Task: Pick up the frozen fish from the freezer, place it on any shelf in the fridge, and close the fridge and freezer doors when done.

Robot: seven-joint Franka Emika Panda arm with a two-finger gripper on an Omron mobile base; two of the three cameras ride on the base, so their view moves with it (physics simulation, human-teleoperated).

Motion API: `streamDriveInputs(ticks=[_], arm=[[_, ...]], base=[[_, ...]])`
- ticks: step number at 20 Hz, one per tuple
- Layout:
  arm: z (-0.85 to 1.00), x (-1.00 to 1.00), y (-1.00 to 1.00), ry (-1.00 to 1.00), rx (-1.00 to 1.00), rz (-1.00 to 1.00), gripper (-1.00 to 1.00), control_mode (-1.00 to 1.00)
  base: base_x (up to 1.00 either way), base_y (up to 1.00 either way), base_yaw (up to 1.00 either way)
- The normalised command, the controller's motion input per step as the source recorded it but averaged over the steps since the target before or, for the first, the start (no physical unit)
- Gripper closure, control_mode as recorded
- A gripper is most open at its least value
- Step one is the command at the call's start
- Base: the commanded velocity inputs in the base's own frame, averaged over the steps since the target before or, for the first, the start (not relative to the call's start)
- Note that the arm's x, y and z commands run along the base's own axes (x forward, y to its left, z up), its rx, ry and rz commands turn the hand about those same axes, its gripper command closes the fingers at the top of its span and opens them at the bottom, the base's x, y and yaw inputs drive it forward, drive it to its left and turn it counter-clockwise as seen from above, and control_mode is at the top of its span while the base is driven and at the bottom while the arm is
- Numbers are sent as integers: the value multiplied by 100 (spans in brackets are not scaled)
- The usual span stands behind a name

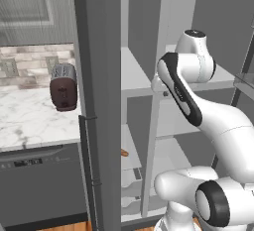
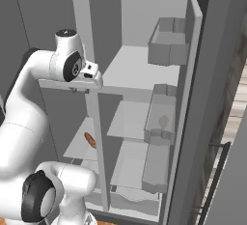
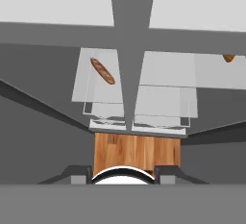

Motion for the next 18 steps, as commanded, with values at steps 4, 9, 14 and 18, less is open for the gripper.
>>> streamDriveInputs(ticks=[4, 9, 14, 18], arm=[[-1, 0, 0, -2, 0, 0, -100, -100], [0, -30, 1, -1, 0, 0, -100, -100], [-1, -63, 16, -9, 0, 0, -100, -100], [-1, -64, 21, -10, 0, 0, -100, -100]], base=[[0, 0, 0], [0, 0, 0], [0, 0, 0], [0, 0, 0]])
